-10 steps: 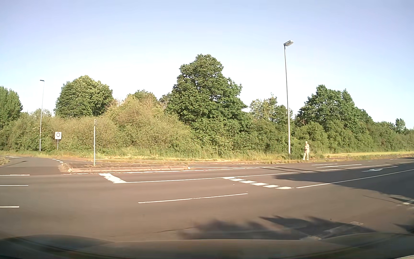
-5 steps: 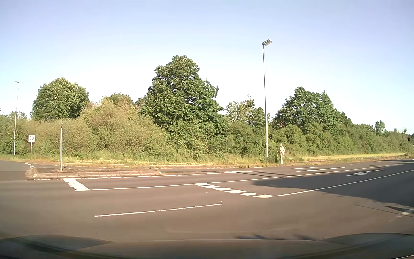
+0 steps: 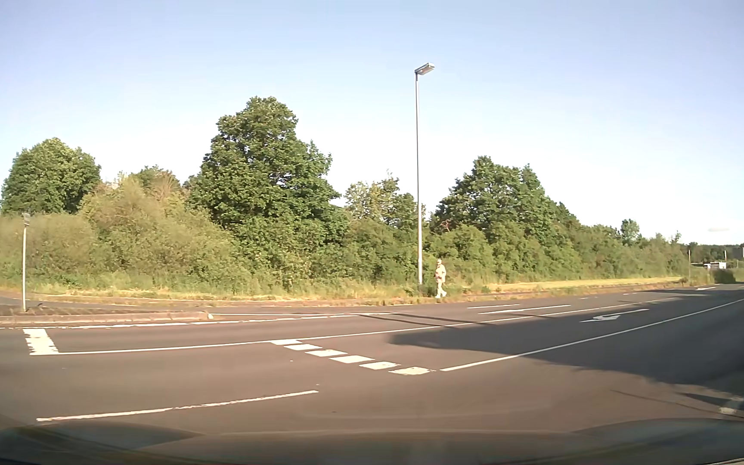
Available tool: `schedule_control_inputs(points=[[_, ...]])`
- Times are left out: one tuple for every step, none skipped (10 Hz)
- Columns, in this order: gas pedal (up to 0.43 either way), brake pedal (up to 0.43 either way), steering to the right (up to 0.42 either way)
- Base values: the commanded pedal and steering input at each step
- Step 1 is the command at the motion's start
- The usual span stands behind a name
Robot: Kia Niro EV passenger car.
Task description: Follow the waypoints while adhering to traffic rules and regulations
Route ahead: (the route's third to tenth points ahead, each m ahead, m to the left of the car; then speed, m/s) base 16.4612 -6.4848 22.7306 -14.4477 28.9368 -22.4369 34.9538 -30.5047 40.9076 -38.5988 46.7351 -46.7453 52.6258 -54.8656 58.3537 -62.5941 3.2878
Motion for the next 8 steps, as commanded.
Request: schedule_control_inputs(points=[[0.358, 0.000, 0.408], [0.390, 0.000, 0.418], [0.390, 0.000, 0.419], [0.390, 0.000, 0.419], [0.390, 0.000, 0.416], [0.378, 0.000, 0.411], [0.378, 0.000, 0.398], [0.378, 0.000, 0.386]])
